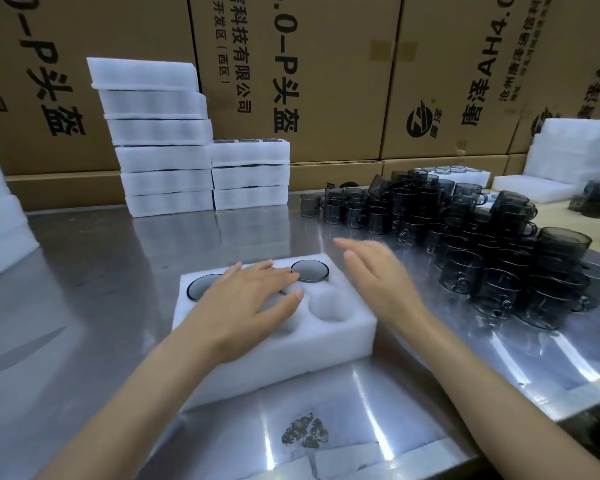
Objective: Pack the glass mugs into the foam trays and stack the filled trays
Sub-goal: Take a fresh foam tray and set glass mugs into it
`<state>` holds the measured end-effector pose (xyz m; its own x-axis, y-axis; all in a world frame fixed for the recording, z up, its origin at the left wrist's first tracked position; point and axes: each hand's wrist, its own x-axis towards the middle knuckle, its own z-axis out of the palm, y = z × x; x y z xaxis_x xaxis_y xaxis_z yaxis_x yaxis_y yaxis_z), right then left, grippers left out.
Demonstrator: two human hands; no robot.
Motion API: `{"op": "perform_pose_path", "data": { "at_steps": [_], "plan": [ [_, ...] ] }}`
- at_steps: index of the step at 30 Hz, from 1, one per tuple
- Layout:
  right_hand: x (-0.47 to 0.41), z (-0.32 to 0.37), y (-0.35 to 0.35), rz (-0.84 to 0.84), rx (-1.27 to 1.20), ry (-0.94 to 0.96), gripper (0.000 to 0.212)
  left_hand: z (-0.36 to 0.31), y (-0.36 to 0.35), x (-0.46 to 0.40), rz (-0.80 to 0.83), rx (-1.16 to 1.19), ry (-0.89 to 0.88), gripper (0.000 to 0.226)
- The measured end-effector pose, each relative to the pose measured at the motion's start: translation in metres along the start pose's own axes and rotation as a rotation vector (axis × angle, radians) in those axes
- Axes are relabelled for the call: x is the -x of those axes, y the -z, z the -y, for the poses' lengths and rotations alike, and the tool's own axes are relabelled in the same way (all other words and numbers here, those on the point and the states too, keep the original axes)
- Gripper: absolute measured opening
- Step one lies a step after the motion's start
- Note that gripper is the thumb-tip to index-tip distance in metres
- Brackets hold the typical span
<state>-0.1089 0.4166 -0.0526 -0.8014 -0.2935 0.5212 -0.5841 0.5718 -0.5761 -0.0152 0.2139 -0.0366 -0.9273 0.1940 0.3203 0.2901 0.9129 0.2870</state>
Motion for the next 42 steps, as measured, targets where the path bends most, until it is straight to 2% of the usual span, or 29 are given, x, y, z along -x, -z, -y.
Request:
{"op": "perform_pose_path", "data": {
  "at_steps": [2, 3, 5, 7, 9, 12, 16, 21, 26, 29, 33, 35, 40, 42],
  "plan": [
    [-0.003, -0.011, 0.012, -0.224, 0.258, -0.084, 0.036, -0.004, 0.005, 0.004, -0.158, -0.008, -0.073, 0.053],
    [-0.004, -0.018, 0.018, -0.272, 0.394, -0.161, 0.040, -0.006, 0.008, 0.007, -0.245, -0.009, -0.113, 0.050],
    [-0.003, -0.030, 0.027, -0.234, 0.612, -0.380, 0.051, -0.008, 0.012, 0.013, -0.425, -0.008, -0.147, 0.043],
    [-0.002, -0.034, 0.031, -0.133, 0.708, -0.561, 0.056, -0.010, 0.015, 0.017, -0.573, 0.014, -0.139, 0.039],
    [-0.001, -0.035, 0.031, -0.067, 0.746, -0.615, 0.054, -0.008, 0.018, 0.022, -0.655, 0.065, -0.138, 0.037],
    [-0.002, -0.035, 0.028, -0.097, 0.760, -0.525, 0.047, 0.004, 0.018, 0.033, -0.675, 0.139, -0.111, 0.039],
    [-0.003, -0.031, 0.021, -0.114, 0.578, -0.342, 0.045, 0.028, 0.013, 0.052, -0.651, 0.179, -0.057, 0.039],
    [-0.005, -0.024, 0.015, -0.127, 0.455, -0.187, 0.031, 0.060, 0.008, 0.068, -0.658, 0.222, 0.101, 0.038],
    [-0.004, -0.018, 0.009, -0.067, 0.589, -0.129, 0.045, 0.070, 0.009, 0.064, -0.758, 0.415, 0.312, 0.033],
    [-0.003, -0.017, 0.005, -0.030, 0.611, -0.104, 0.040, 0.071, 0.007, 0.065, -0.742, 0.430, 0.329, 0.032],
    [-0.001, -0.016, 0.005, -0.065, 0.504, -0.056, 0.031, 0.068, 0.005, 0.065, -0.730, 0.418, 0.277, 0.033],
    [-0.001, -0.013, 0.007, -0.102, 0.459, -0.004, 0.027, 0.066, 0.004, 0.065, -0.718, 0.399, 0.251, 0.034],
    [0.008, 0.019, 0.013, -0.386, 0.178, 0.202, 0.013, 0.065, 0.004, 0.064, -0.716, 0.395, 0.231, 0.034],
    [0.015, 0.040, 0.011, -0.428, 0.119, 0.278, 0.014, 0.065, 0.004, 0.064, -0.707, 0.391, 0.231, 0.033]
  ]
}}
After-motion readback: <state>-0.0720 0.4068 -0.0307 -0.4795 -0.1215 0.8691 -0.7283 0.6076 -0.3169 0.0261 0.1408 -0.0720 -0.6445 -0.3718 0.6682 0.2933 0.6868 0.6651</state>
